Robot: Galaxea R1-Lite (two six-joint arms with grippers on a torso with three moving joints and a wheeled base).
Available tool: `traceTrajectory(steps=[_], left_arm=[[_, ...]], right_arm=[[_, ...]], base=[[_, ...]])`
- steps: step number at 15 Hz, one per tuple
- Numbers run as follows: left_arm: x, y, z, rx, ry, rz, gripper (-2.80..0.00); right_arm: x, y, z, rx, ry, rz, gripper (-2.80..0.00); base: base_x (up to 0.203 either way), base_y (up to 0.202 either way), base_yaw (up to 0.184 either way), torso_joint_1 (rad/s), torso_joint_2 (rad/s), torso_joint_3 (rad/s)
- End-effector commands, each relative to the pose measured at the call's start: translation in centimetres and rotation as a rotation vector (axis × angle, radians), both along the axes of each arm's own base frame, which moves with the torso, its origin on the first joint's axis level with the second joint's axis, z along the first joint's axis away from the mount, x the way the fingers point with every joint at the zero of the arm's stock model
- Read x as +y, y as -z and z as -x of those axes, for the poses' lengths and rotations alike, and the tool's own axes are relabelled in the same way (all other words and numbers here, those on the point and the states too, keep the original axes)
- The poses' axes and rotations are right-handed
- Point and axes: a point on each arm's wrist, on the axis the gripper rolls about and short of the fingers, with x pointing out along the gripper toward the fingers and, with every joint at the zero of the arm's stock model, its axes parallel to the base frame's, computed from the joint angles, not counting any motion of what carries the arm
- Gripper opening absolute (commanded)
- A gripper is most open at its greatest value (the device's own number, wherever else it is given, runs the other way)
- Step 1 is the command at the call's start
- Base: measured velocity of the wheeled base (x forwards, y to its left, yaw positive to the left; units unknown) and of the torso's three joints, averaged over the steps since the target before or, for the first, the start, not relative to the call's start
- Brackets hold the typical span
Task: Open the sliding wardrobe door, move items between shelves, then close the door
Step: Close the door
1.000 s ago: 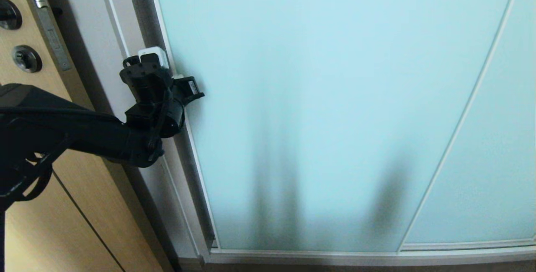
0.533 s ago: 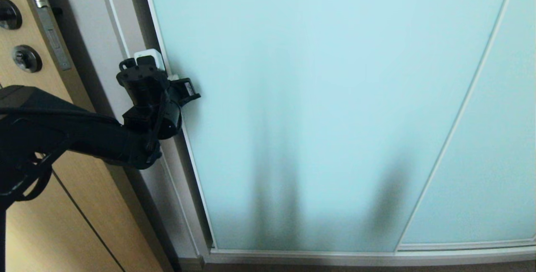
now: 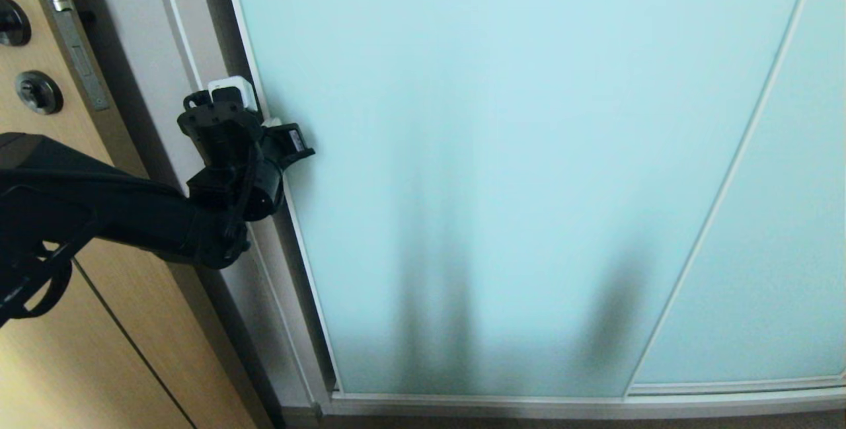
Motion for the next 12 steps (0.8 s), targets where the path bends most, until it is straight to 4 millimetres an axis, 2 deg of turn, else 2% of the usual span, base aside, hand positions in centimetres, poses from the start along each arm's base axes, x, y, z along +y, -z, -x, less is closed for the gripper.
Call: traceTrajectory(steps=[1, 10, 12], left_arm=[[0.2, -0.6, 0.4, -0.018, -0.01, 0.005, -2.8], [1.0, -1.1, 1.0, -0.031, -0.024, 0.005, -2.8], [1.1, -1.5, 1.7, -0.035, -0.02, 0.005, -2.8]], right_arm=[[0.0, 0.0, 0.0, 0.001, 0.0, 0.0, -2.8], [0.0, 0.0, 0.0, 0.001, 0.0, 0.0, -2.8], [0.0, 0.0, 0.0, 0.001, 0.0, 0.0, -2.8]], base=[[0.0, 0.0, 0.0, 0.0, 0.0, 0.0], [0.0, 0.0, 0.0, 0.0, 0.0, 0.0], [0.0, 0.0, 0.0, 0.0, 0.0, 0.0]])
